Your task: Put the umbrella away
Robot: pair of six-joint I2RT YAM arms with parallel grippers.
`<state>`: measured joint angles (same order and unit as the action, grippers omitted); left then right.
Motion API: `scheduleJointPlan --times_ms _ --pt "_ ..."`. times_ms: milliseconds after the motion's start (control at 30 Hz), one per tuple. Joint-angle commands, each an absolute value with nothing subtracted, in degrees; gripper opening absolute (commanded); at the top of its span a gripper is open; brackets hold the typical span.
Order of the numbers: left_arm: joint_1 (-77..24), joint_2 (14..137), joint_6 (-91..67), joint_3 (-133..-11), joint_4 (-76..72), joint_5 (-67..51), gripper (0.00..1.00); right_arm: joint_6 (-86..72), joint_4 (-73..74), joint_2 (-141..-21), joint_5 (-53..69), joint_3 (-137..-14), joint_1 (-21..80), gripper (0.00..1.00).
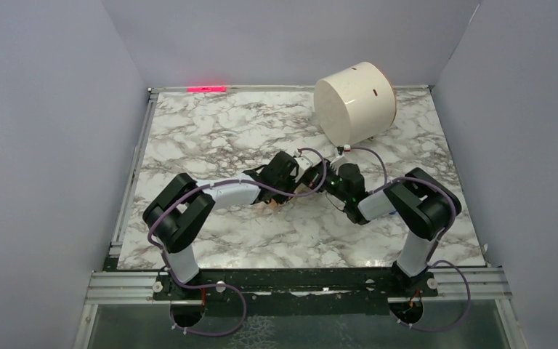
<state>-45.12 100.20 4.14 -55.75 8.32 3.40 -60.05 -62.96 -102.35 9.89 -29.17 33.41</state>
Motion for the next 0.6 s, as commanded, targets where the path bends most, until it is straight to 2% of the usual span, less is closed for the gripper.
scheduleJointPlan --times_ms 0,433,567 --pt "-47.8 103.1 7.9 -51.5 19.1 1.7 0.00 -60.8 -69.0 -104.3 11.0 -34.0 32.7 0.00" --pt "-49.6 102.6 9.3 -51.3 18.8 1.2 0.00 -61.7 -54.3 -110.3 11.8 -39.6 32.7 0.00" --pt "-49.7 102.5 9.5 -51.2 18.8 1.2 0.00 -61.5 -49.7 -111.2 11.4 -41.1 32.7 0.09"
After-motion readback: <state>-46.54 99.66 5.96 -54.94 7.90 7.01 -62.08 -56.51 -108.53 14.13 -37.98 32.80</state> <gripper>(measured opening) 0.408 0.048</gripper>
